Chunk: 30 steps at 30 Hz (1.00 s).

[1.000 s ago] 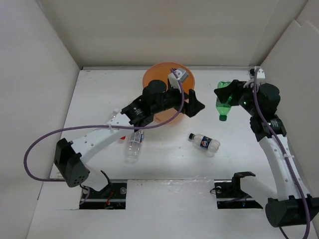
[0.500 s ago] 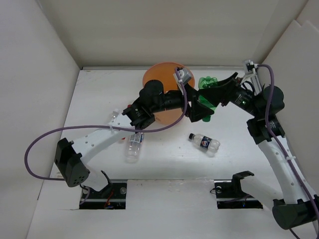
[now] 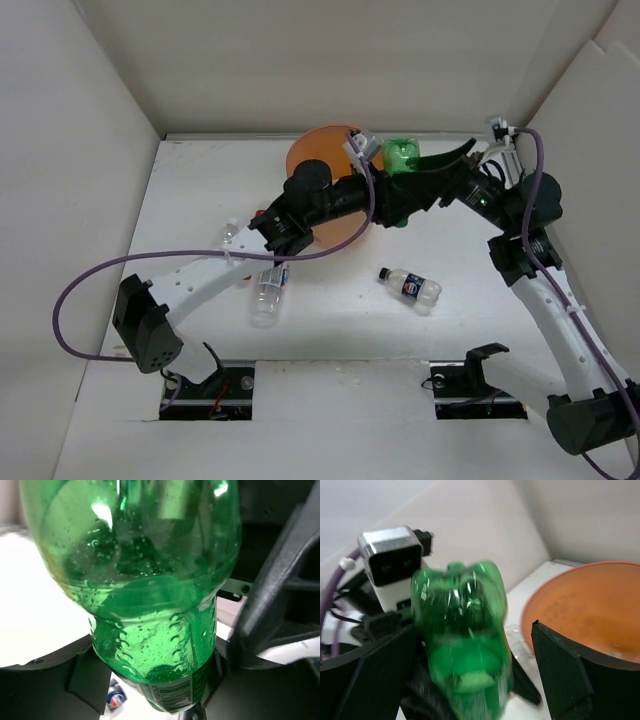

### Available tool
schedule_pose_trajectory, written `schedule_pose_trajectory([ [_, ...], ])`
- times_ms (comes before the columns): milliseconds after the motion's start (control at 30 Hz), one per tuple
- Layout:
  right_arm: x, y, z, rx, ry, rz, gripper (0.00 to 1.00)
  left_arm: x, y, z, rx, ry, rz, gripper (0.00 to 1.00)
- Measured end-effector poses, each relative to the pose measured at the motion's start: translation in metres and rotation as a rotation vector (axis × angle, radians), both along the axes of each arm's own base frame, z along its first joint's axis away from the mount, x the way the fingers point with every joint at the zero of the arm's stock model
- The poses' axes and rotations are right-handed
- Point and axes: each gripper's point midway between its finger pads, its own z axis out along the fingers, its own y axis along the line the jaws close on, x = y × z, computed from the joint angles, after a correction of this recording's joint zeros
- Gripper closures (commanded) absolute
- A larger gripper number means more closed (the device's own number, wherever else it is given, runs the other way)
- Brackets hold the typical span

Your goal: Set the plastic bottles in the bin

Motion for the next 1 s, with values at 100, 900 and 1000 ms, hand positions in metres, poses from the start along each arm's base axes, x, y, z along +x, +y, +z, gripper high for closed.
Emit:
schedule_pose_trajectory([
  [100,0.015,-0.026,-0.009,-0.045,-0.003,-0.131,0.00,0.032,0.013,-0.002,0.016,0.020,0.154,0.96],
  [900,0.018,-0.084,-0.282,-0.885,0.555,-0.527,0.00,0.231,0.133,-0.099,0.275,0.289,0.885,0.00],
  [1000,0.007,-0.078,-0.298,-0.918,0.572,-0.522,0.00,0.219,0.122,-0.086,0.254,0.279,0.844,0.00],
])
